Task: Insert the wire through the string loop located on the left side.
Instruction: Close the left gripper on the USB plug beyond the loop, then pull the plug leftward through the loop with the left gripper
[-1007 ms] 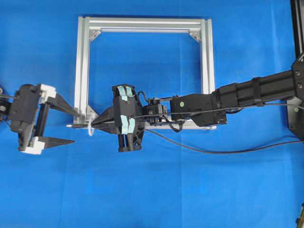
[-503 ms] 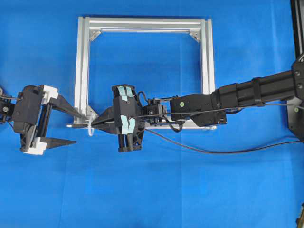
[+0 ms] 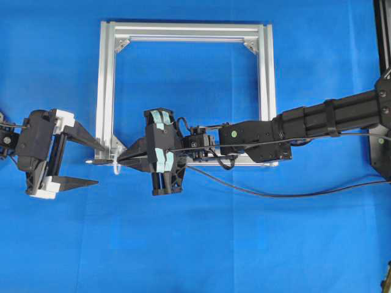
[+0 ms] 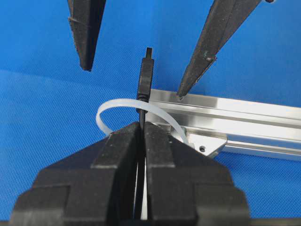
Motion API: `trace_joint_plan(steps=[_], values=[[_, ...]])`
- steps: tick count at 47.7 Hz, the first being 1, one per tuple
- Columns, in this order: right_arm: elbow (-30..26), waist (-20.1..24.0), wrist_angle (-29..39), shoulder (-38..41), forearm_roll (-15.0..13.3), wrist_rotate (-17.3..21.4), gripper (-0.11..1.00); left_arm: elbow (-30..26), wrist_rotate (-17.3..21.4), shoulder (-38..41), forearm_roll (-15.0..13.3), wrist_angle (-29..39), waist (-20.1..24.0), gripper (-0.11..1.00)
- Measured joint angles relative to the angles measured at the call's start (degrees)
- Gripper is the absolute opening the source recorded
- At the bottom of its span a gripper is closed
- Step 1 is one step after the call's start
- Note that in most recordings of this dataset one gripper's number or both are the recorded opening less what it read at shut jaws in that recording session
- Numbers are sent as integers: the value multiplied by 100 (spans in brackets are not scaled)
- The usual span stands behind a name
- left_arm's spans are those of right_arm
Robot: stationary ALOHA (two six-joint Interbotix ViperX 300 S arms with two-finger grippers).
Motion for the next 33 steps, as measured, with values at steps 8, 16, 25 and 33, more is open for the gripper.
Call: trace_joint_plan(steps=[8, 16, 25, 33], values=[[0, 0, 0, 0, 9, 0, -10, 0, 9, 9, 0, 114, 35, 40], [0, 18, 0, 0, 9, 0, -10, 0, 0, 9, 9, 185, 62, 8], [-9, 26, 9, 0, -9, 0, -10, -9, 0, 0, 0, 185, 70, 8], [0, 35, 26, 0, -18, -18, -10, -18, -9, 9, 0, 193, 70, 8]])
